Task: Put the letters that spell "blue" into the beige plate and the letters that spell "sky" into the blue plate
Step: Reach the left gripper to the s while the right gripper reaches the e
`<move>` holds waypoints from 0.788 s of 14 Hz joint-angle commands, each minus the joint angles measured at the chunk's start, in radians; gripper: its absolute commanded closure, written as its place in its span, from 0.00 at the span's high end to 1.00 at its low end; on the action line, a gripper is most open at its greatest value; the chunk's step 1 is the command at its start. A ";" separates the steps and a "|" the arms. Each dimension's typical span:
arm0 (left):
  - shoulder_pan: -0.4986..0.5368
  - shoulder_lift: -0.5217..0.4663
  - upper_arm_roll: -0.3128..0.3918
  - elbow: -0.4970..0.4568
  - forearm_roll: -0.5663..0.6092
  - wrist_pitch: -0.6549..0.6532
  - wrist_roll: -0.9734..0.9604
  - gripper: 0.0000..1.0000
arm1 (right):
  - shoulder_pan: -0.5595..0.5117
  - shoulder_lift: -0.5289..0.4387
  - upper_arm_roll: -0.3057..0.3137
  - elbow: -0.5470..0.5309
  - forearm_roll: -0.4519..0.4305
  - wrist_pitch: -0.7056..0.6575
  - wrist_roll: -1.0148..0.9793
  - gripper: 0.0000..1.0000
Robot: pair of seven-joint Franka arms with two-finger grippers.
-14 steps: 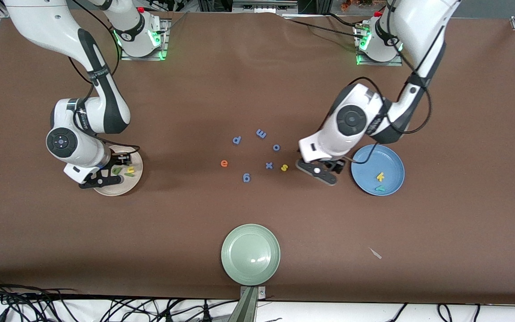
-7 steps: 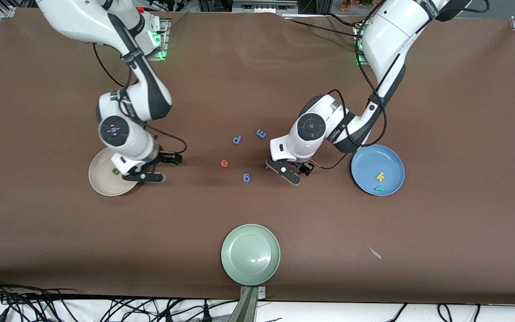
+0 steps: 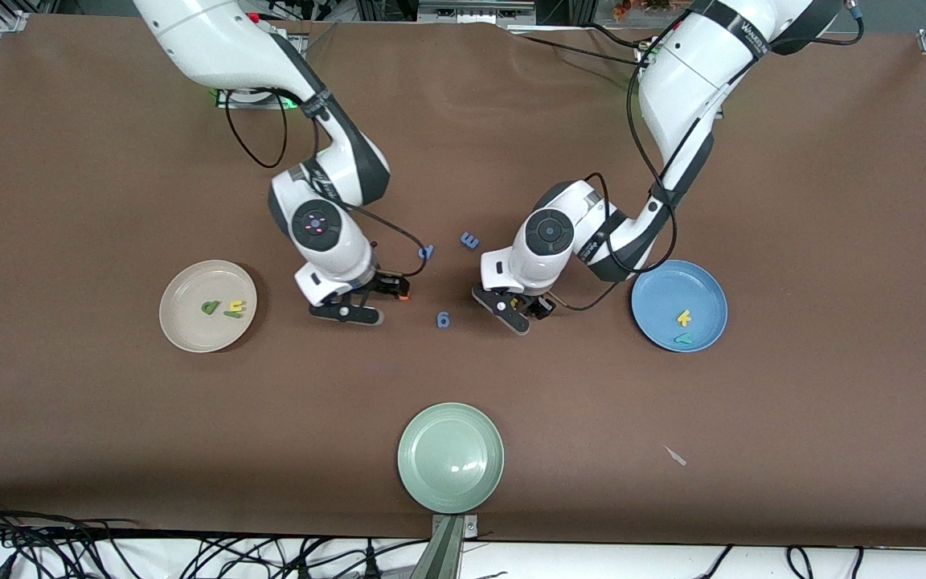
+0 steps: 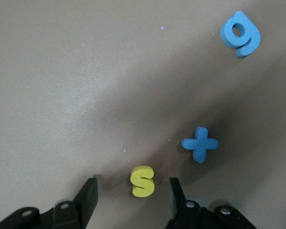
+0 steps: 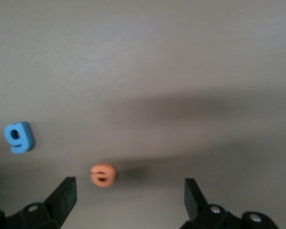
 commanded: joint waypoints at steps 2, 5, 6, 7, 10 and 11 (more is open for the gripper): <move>-0.019 0.022 0.003 0.029 0.036 0.000 0.004 0.59 | 0.027 0.085 -0.003 0.073 0.030 0.050 0.008 1.00; -0.019 0.016 0.005 0.029 0.045 -0.002 0.006 0.03 | 0.037 0.099 -0.003 0.073 0.035 0.051 0.010 1.00; -0.016 0.012 0.003 0.029 0.080 -0.005 0.006 0.00 | 0.052 0.100 -0.004 0.073 0.036 0.051 0.008 0.98; -0.004 0.008 0.003 0.029 0.100 -0.011 0.006 0.00 | 0.054 0.100 -0.004 0.070 0.036 0.051 0.008 0.84; 0.027 -0.050 0.003 0.031 0.102 -0.118 0.001 0.00 | 0.054 0.100 -0.004 0.061 0.036 0.050 0.008 0.38; 0.041 -0.104 0.009 0.028 0.102 -0.226 0.007 0.00 | 0.054 0.100 -0.003 0.058 0.036 0.051 0.007 0.22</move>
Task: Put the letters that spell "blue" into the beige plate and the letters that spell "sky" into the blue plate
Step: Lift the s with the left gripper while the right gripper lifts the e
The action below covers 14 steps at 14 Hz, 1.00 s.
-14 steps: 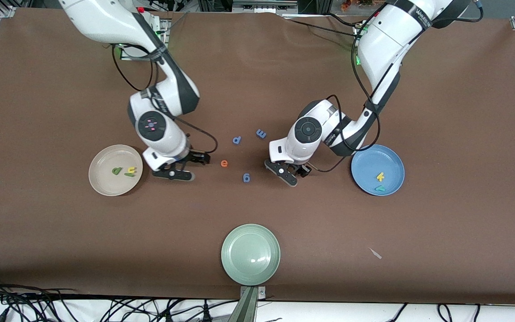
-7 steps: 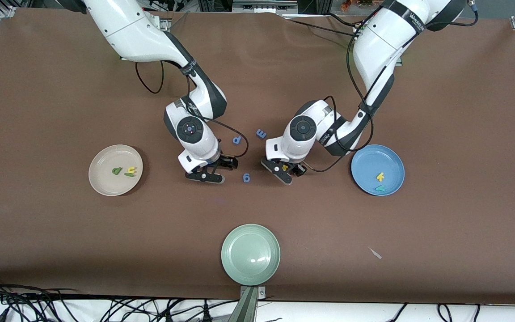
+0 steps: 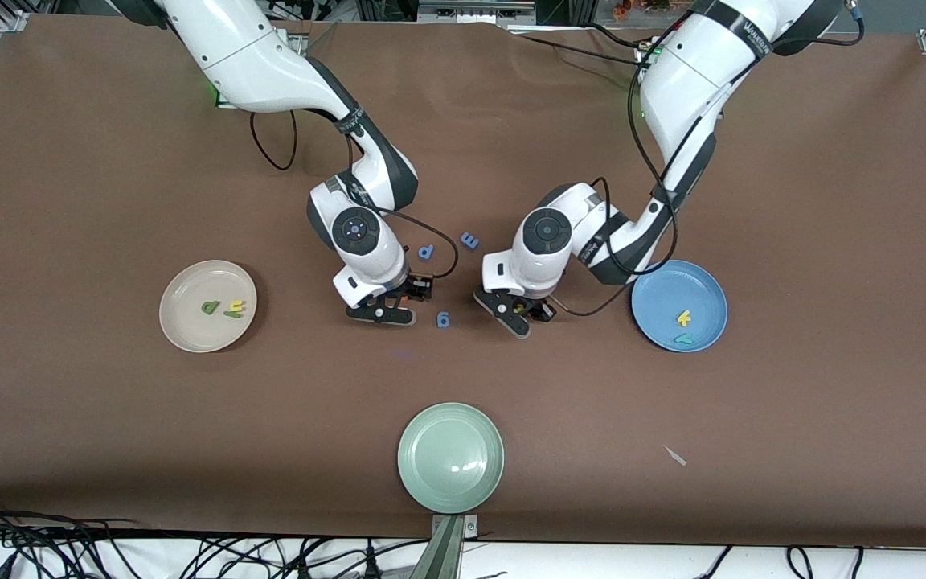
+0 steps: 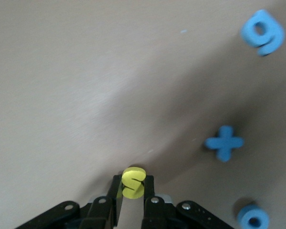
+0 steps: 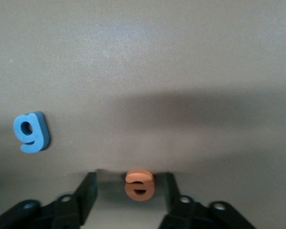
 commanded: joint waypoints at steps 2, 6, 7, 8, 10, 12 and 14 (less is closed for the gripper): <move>0.094 -0.162 -0.001 -0.004 0.032 -0.306 0.112 0.00 | 0.001 0.011 -0.005 0.016 0.020 -0.005 -0.007 0.00; 0.231 -0.245 -0.007 -0.065 0.031 -0.382 0.352 0.00 | -0.039 -0.012 -0.008 0.027 0.016 -0.037 -0.024 0.00; 0.246 -0.257 -0.007 -0.099 0.034 -0.373 0.355 0.00 | -0.053 -0.040 -0.011 0.025 0.018 -0.075 -0.053 0.00; 0.264 -0.259 -0.007 -0.116 0.037 -0.371 0.356 0.00 | -0.076 -0.061 -0.014 0.025 0.018 -0.128 -0.112 0.00; 0.306 -0.259 -0.007 -0.150 0.040 -0.333 0.393 0.09 | -0.137 -0.113 -0.050 0.022 0.018 -0.268 -0.276 0.00; 0.335 -0.257 -0.007 -0.168 0.040 -0.307 0.413 1.00 | -0.154 -0.150 -0.136 0.013 0.018 -0.372 -0.437 0.00; 0.335 -0.274 -0.009 -0.158 0.035 -0.323 0.422 1.00 | -0.153 -0.165 -0.225 0.011 0.018 -0.454 -0.556 0.00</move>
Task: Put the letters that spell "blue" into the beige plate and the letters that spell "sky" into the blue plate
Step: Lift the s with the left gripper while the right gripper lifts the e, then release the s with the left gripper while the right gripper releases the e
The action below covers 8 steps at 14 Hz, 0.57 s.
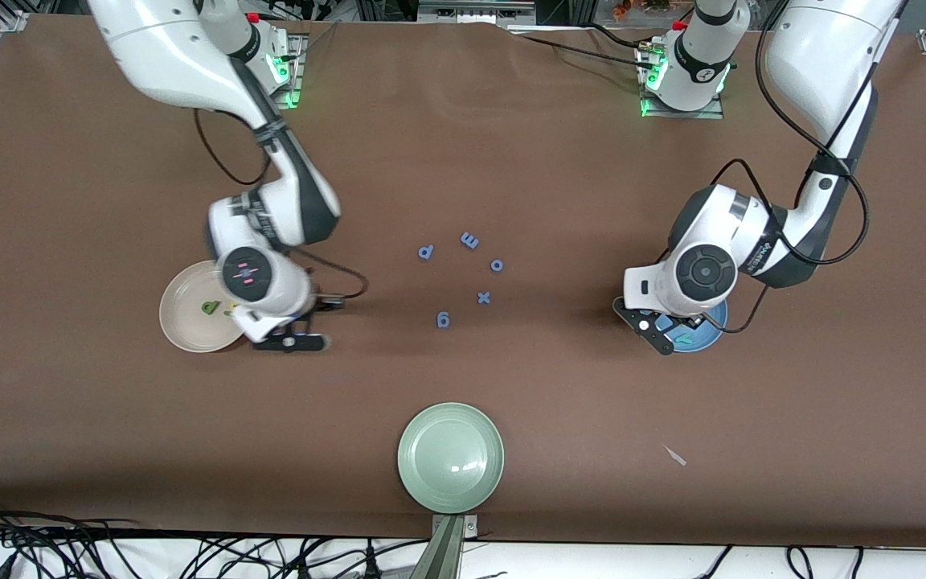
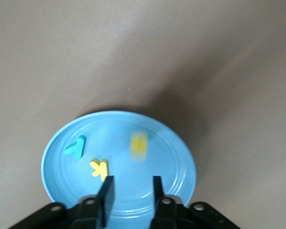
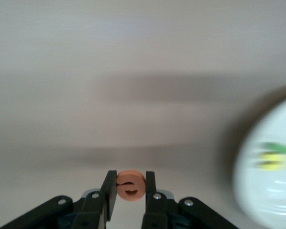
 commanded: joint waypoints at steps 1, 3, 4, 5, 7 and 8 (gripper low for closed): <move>0.011 -0.052 -0.015 -0.011 0.028 -0.009 0.021 1.00 | 0.006 -0.031 -0.103 -0.026 0.015 -0.093 -0.153 0.00; 0.009 -0.089 -0.016 -0.006 0.011 -0.014 0.002 1.00 | -0.026 -0.020 -0.149 -0.026 0.015 -0.107 -0.245 0.00; 0.009 -0.107 -0.016 0.013 0.010 -0.015 0.002 1.00 | -0.060 -0.012 -0.150 -0.026 0.015 -0.099 -0.256 0.00; 0.003 -0.124 -0.016 0.032 0.003 -0.041 0.002 1.00 | -0.075 -0.005 -0.150 -0.023 0.016 -0.090 -0.255 0.49; 0.008 -0.175 -0.016 0.085 -0.059 -0.072 0.001 1.00 | -0.081 -0.006 -0.145 -0.010 0.018 -0.093 -0.254 1.00; 0.011 -0.186 -0.013 0.136 -0.110 -0.124 0.001 1.00 | -0.074 -0.009 -0.142 0.008 0.029 -0.101 -0.246 1.00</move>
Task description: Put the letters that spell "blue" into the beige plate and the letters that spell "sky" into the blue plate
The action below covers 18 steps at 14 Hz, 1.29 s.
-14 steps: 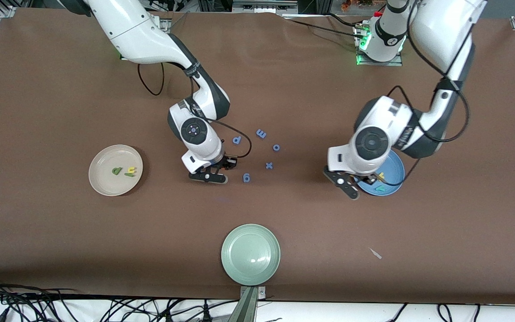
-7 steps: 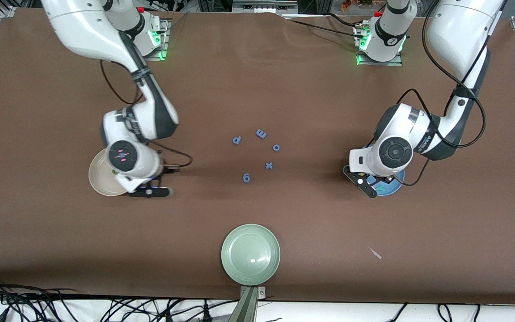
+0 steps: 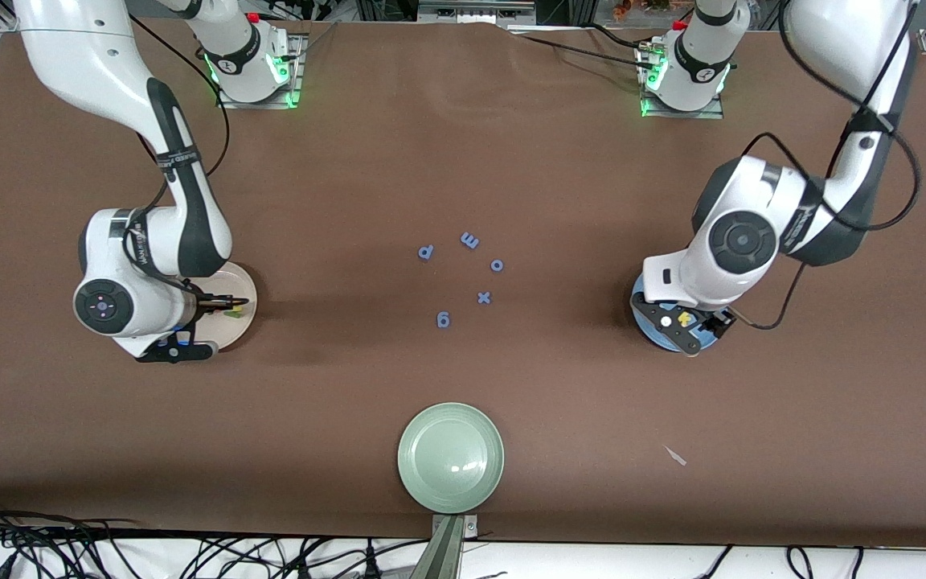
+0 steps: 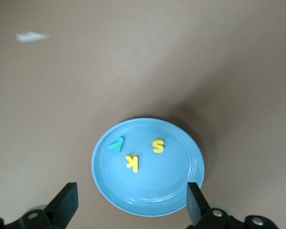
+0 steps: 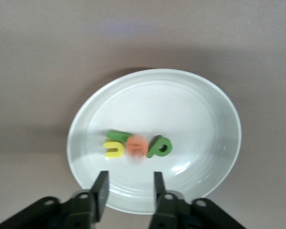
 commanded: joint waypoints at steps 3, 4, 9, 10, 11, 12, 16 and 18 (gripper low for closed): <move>0.007 -0.047 0.001 0.232 -0.092 -0.224 -0.014 1.00 | 0.020 -0.014 0.016 0.092 0.052 -0.063 -0.008 1.00; 0.010 -0.055 0.003 0.266 -0.098 -0.257 -0.043 1.00 | 0.027 -0.021 0.016 0.109 0.052 -0.108 -0.007 1.00; -0.063 -0.311 0.194 0.126 -0.216 -0.260 -0.341 1.00 | 0.043 -0.116 0.016 0.215 0.051 -0.361 0.007 1.00; -0.077 -0.336 0.257 0.107 -0.257 -0.257 -0.369 1.00 | 0.043 -0.148 0.016 0.214 0.051 -0.395 0.009 1.00; -0.092 -0.369 0.303 0.061 -0.311 -0.257 -0.373 1.00 | 0.049 -0.176 0.016 0.214 0.049 -0.425 0.009 1.00; -0.092 -0.406 0.343 0.008 -0.365 -0.255 -0.374 1.00 | 0.056 -0.207 0.018 0.204 0.047 -0.427 0.006 1.00; -0.082 -0.465 0.337 -0.085 -0.283 -0.220 -0.386 1.00 | -0.064 -0.485 0.202 -0.022 -0.034 -0.303 0.001 1.00; -0.077 -0.465 0.326 -0.085 -0.285 -0.216 -0.387 1.00 | -0.112 -0.569 0.205 -0.063 -0.057 -0.307 -0.005 1.00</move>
